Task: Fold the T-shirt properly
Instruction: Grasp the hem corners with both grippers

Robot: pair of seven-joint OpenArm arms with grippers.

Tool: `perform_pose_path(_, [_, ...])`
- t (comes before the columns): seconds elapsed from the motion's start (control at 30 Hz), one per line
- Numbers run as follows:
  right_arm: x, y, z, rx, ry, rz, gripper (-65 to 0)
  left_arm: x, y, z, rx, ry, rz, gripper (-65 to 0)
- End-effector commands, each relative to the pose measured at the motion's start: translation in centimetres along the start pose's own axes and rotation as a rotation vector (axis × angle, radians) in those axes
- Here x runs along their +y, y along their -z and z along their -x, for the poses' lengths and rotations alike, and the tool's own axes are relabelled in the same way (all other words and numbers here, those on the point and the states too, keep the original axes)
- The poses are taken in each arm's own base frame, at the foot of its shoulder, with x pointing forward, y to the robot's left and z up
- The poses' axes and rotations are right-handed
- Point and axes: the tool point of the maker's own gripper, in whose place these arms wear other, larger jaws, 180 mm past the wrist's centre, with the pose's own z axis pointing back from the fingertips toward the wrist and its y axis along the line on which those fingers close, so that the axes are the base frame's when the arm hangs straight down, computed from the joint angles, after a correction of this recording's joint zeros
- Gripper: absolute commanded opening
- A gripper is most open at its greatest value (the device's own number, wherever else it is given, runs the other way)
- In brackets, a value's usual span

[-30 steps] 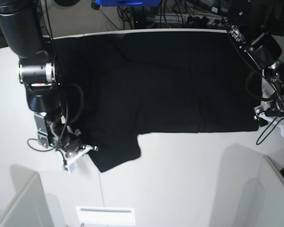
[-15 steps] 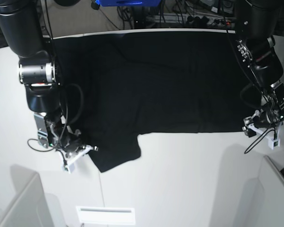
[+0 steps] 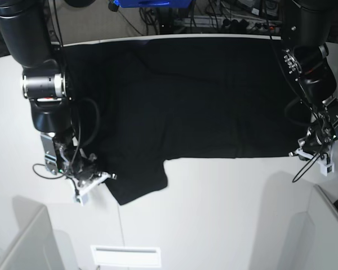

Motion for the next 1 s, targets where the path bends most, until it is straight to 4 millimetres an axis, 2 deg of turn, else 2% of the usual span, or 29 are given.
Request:
perform_pose_path(0.0, [-0.4, -0.4, -1.1, -0.013, -0.012, 0.015, -65.0, 0.2, -0.1, 0.5, 0.046, 0.013, -0.008, -58.4])
perform_pose_path(0.03, [-0.5, -0.3, -1.0, -0.032, -0.01, 0.017, -65.0, 0.2, -0.1, 0.5, 0.048, 0.013, -0.008, -65.0])
perform_pose_path(0.23, [-1.6, -0.4, -0.8, -0.068, -0.005, 0.033, -65.0, 0.1, -0.2, 0.5, 0.049, 0.015, -0.005, -65.0])
perform_pose_path(0.3, [-1.5, -0.8, -1.7, -0.097, -0.022, 0.03, -65.0, 0.1, -0.6, -0.6, 0.017, 0.027, -0.008, -65.0])
perform_pose_path(0.4, [-1.2, -1.9, -3.5, -0.158, -0.061, 0.022, -65.0, 0.6, -1.5, -1.4, -0.021, 0.062, -0.029, -65.0])
perform_pose_path(0.43, [-1.1, -2.1, -3.5, -0.156, -0.07, 0.02, -65.0, 0.5, -1.8, -1.9, -0.041, 0.078, -0.033, -65.0])
perform_pose_path(0.57, [-1.0, -3.2, -4.6, -0.166, -0.105, 0.02, -65.0, -1.3, -2.6, -2.2, -0.017, 0.201, -0.032, -65.0])
perform_pose_path(0.63, [-0.7, -3.5, -4.9, -0.162, -0.115, 0.015, -65.0, -2.0, -3.2, -2.7, -0.023, 0.225, -0.034, -65.0])
perform_pose_path(0.83, [0.8, -4.6, -5.1, -0.185, -0.166, -0.011, -65.0, -2.2, -4.9, -4.0, -0.057, 0.272, -0.056, -65.0])
perform_pose_path(0.97, [-0.3, -6.4, -5.2, -0.211, -0.127, -0.002, -65.0, -1.9, -5.1, -4.1, -0.055, 0.276, -0.063, -65.0])
